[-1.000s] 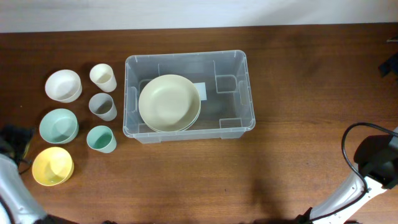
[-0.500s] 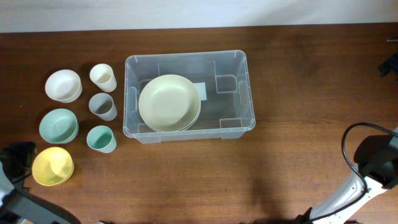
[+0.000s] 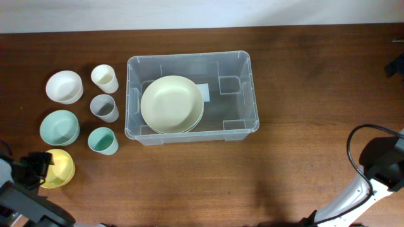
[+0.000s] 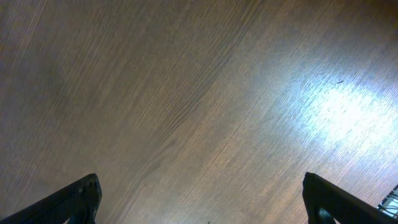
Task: Pack container
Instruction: 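Move the left gripper to the rim of the yellow bowl, then grasp the yellow bowl rim with the left gripper and lift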
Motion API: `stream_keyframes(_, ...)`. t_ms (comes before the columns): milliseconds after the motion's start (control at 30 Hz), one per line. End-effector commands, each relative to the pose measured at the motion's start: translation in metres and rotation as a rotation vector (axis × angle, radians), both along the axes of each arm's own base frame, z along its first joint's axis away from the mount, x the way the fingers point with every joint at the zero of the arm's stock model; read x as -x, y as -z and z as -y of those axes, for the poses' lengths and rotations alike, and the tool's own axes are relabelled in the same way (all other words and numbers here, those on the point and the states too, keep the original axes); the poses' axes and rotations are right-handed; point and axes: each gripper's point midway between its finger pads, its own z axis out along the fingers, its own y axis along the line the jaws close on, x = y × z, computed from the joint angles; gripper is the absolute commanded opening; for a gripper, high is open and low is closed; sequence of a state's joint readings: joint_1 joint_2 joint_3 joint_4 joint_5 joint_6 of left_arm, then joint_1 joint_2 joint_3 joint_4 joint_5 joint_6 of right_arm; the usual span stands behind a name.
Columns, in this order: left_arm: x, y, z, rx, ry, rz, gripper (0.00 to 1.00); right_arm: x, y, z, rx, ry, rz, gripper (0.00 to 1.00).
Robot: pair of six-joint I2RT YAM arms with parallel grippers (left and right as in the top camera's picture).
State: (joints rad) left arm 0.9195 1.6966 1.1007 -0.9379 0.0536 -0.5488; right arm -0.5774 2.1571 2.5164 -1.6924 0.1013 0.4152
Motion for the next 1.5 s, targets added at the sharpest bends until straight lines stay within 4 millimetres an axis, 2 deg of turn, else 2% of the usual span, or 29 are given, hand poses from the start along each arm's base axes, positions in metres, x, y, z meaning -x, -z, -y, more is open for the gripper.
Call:
stream_keyframes(0,0.008,0.014,0.010,0.040,0.013,-0.017,0.97,0.002,0.000,0.001,0.011,0.007,-0.010,0.99)
stream_keyframes(100,0.010,0.020,0.013,0.041,0.013,-0.018,0.96,0.003,0.000,0.001,0.011,0.007,-0.010,0.99)
stream_keyframes(200,0.011,0.023,0.015,0.042,0.013,-0.019,0.89,0.003,0.000,0.001,0.011,0.007,-0.010,0.99)
stream_keyframes(233,0.012,0.024,0.014,0.039,0.013,-0.021,0.82,0.002,0.000,0.001,0.011,0.007,-0.010,0.99)
stream_keyframes(367,0.017,0.029,0.011,0.012,0.012,-0.048,0.70,0.002,0.000,0.001,0.011,0.007,-0.010,0.99)
stream_keyframes(500,0.021,0.035,0.015,0.017,0.012,-0.055,0.64,0.002,0.000,0.001,0.011,0.007,-0.010,0.99)
stream_keyframes(733,0.021,0.038,0.016,0.015,0.012,-0.051,0.36,0.003,0.000,0.001,0.011,0.007,-0.010,0.99)
stream_keyframes(1000,0.020,0.038,0.014,0.009,0.011,-0.046,0.17,0.003,0.000,0.001,0.011,0.007,-0.010,0.99)
stream_keyframes(1133,0.022,0.038,0.011,0.006,-0.001,-0.044,0.03,0.002,0.000,0.001,0.010,0.007,-0.010,0.99)
stream_keyframes(1333,0.039,0.037,0.003,0.016,-0.071,-0.049,0.01,0.002,0.000,0.001,0.011,0.007,-0.010,0.99)
stream_keyframes(1367,0.045,0.035,-0.002,0.016,-0.102,-0.040,0.01,0.002,0.000,0.001,0.011,0.007,-0.010,0.99)
stream_keyframes(1467,0.045,0.024,-0.008,0.026,-0.147,0.023,0.01,0.002,0.000,0.001,0.011,0.007,-0.010,0.99)
